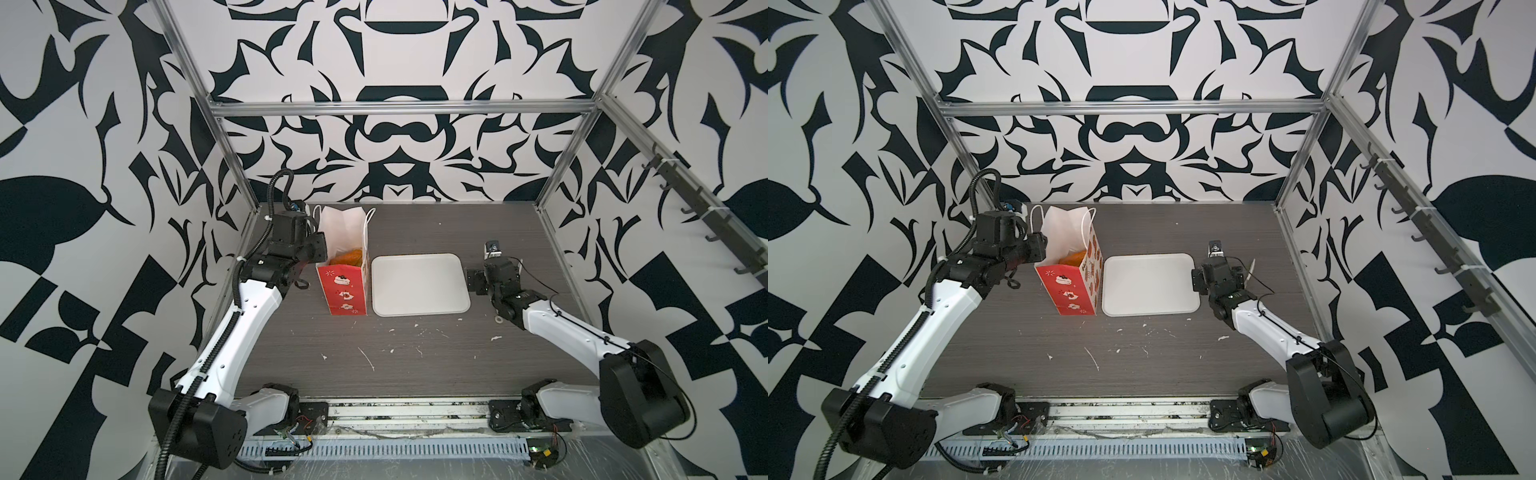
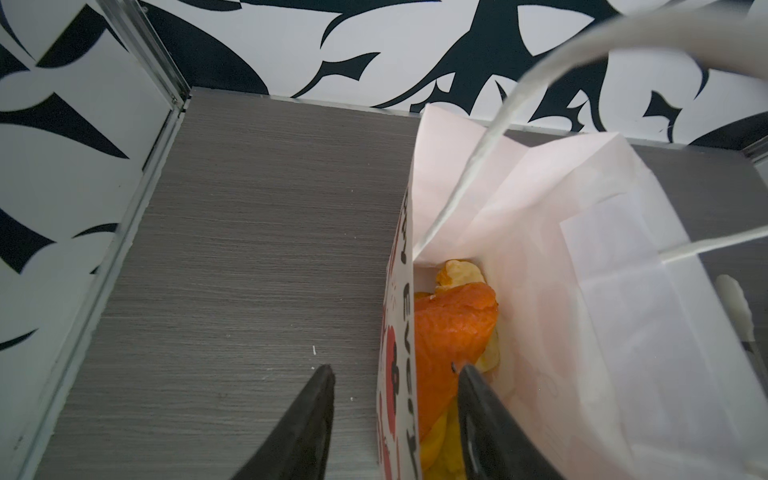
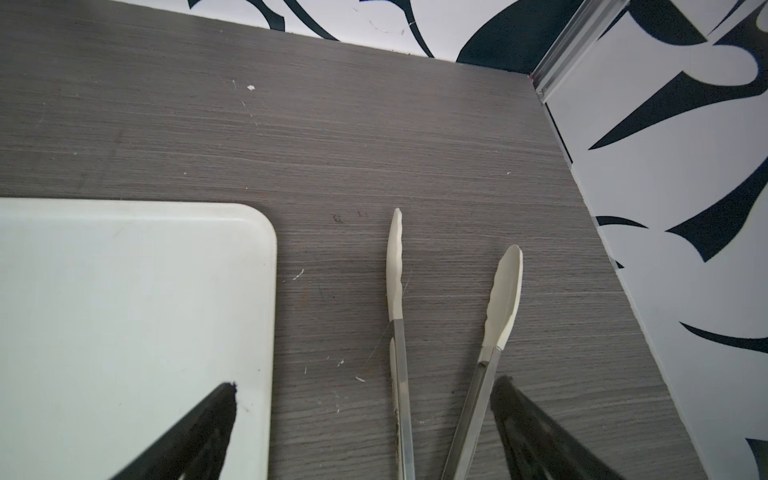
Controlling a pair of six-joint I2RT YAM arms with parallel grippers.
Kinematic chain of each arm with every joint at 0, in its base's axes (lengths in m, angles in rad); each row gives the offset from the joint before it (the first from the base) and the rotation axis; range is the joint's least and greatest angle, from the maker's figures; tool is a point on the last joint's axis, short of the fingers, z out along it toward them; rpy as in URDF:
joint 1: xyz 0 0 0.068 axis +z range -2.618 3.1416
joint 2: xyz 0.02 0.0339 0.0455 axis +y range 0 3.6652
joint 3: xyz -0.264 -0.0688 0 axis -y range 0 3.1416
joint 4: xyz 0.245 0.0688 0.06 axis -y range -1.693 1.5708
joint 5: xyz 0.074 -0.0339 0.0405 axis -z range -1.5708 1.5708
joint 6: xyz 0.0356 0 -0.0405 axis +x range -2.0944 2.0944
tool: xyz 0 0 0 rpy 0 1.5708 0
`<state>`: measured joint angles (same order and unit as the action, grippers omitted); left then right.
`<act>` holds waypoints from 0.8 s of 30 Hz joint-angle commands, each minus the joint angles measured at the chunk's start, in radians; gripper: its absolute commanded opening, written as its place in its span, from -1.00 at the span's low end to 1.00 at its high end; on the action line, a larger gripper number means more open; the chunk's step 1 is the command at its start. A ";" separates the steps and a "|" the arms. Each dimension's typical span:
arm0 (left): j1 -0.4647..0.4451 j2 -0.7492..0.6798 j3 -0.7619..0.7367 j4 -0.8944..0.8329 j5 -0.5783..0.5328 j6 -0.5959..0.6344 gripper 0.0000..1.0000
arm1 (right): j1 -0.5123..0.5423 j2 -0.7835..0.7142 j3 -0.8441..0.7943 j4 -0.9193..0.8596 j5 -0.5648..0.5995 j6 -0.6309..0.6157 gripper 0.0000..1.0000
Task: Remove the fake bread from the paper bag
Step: 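Move the left gripper to the bag rim while the right gripper lowers toward tongs, then grasp the bag rim with the left gripper and tip the bag onto its side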
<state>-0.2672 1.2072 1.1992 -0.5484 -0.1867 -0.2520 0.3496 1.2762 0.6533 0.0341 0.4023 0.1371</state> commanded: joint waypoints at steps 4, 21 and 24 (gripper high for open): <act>-0.004 0.033 0.043 0.022 -0.028 -0.011 -0.31 | 0.000 0.020 0.002 0.028 -0.006 0.022 0.95; 0.003 0.273 0.288 0.036 -0.090 0.131 -1.00 | 0.000 0.025 0.009 0.020 -0.005 0.016 0.94; 0.016 0.344 0.396 0.028 -0.093 0.179 -1.00 | 0.000 0.019 0.009 0.015 0.001 0.013 0.94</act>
<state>-0.2657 1.5188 1.5024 -0.5297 -0.2478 -0.1349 0.3496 1.3155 0.6533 0.0341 0.3882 0.1513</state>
